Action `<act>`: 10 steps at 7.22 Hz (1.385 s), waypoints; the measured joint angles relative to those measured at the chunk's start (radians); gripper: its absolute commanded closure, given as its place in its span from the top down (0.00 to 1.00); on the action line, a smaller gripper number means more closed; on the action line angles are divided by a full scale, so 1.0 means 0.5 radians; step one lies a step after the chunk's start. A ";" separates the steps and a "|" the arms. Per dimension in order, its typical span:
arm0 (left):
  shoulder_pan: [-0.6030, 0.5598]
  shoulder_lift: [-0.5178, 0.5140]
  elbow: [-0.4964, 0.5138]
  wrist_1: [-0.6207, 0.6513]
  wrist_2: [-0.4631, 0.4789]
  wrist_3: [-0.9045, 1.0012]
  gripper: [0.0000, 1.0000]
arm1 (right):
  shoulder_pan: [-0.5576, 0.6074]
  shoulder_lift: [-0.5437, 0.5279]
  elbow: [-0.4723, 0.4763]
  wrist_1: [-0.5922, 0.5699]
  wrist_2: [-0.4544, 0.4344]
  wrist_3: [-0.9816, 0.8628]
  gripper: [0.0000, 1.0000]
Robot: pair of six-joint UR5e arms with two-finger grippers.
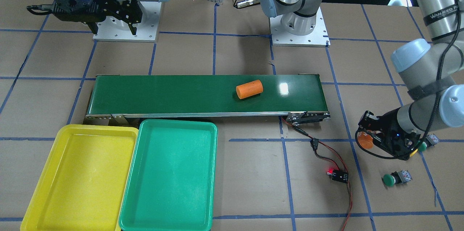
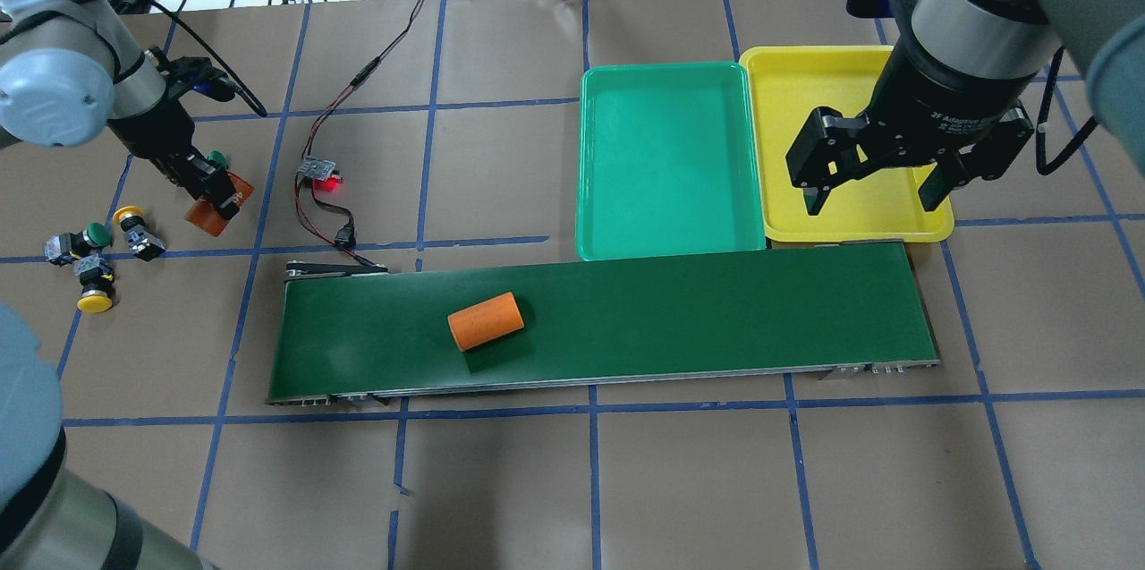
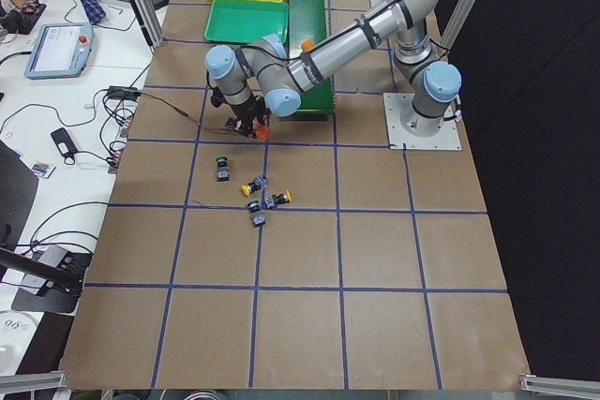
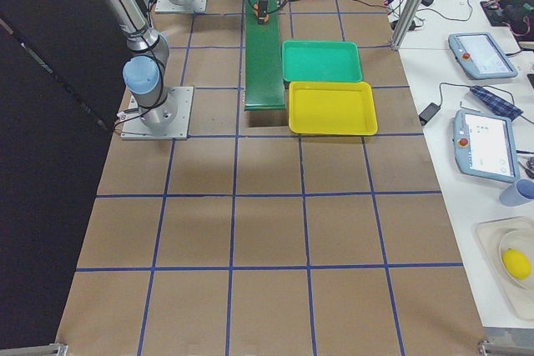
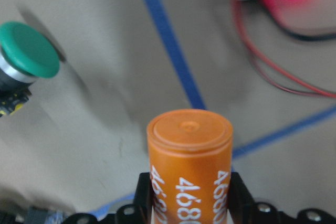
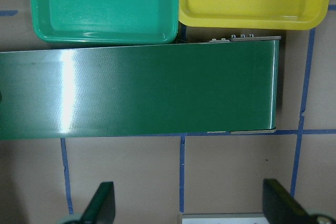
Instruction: Sort buttons by color to trays
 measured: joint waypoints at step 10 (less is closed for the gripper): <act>-0.587 0.660 -0.910 0.335 0.039 0.938 0.80 | 0.004 0.000 0.001 0.005 0.008 0.002 1.00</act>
